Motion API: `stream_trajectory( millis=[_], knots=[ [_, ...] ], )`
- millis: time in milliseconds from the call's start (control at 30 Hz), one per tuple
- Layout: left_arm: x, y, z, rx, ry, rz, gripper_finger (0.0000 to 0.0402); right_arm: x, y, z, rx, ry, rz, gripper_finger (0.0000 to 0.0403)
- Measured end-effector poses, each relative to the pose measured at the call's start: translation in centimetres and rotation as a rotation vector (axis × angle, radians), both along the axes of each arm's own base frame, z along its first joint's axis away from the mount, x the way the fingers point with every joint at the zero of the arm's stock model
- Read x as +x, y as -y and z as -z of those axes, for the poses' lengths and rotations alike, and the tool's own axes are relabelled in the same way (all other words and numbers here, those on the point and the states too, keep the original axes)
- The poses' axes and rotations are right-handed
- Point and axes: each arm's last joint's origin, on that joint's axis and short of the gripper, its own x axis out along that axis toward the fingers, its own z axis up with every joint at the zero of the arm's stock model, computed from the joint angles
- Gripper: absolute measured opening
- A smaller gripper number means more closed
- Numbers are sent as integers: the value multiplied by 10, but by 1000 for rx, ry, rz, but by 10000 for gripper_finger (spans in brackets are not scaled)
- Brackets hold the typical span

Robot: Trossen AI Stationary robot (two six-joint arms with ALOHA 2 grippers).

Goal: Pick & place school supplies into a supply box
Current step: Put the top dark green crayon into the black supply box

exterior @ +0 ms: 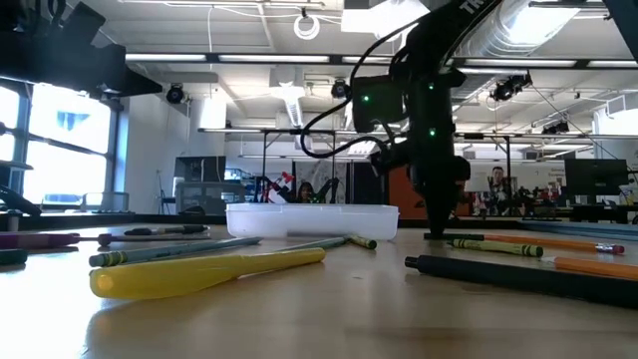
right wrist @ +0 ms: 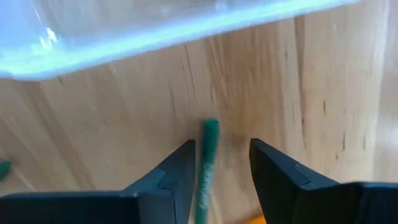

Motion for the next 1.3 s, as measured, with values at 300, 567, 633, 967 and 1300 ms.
stream_trajectory(
  millis=[300,567,633,967,1300],
  knots=[
    [0,0,1,-3,-2,9,85,-1,3,21,27,13,3,129],
    [0,0,1,-4,-1,9,85,-3,2,27,48,17,7,72],
    [0,0,1,-4,-1,9,85,-2,2,27,47,19,-1,43],
    [0,0,1,-4,-1,9,85,-7,1,3,22,90,49,13],
    [0,0,1,-4,-1,8,85,-10,-2,-58,-34,391,61,6]
  ],
)
